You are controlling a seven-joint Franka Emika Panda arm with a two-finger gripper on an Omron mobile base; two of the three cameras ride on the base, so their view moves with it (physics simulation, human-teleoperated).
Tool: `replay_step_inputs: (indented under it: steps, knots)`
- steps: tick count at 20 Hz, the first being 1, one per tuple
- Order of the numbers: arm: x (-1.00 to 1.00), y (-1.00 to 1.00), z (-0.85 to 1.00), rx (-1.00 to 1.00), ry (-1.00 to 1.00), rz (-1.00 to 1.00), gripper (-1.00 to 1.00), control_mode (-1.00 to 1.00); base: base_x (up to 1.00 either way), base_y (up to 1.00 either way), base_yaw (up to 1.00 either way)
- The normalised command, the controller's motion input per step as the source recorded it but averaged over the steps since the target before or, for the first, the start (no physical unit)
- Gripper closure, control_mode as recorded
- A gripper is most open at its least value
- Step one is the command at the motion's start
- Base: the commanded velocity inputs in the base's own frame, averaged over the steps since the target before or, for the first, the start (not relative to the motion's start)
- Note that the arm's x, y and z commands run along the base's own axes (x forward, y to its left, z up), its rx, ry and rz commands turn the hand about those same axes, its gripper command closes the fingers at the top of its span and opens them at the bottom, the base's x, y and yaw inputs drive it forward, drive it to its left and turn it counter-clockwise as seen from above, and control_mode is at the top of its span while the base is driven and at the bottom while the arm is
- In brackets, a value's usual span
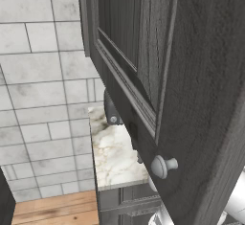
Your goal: Pick the bread, place it on the cutting board, pick the jam, place it on the counter, and close the cabinet.
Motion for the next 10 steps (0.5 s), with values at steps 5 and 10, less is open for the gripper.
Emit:
replay_step_inputs:
  steps: [5, 10]
  knots:
    - [0.0, 0.0, 0.0, 0.0, 0.0, 0.0, -1.0, -1.0, 0.0, 0.0, 0.0]
    - [-0.01, 0.0, 0.0, 0.0, 0.0, 0.0, -1.0, -1.0, 0.0, 0.0, 0.0]
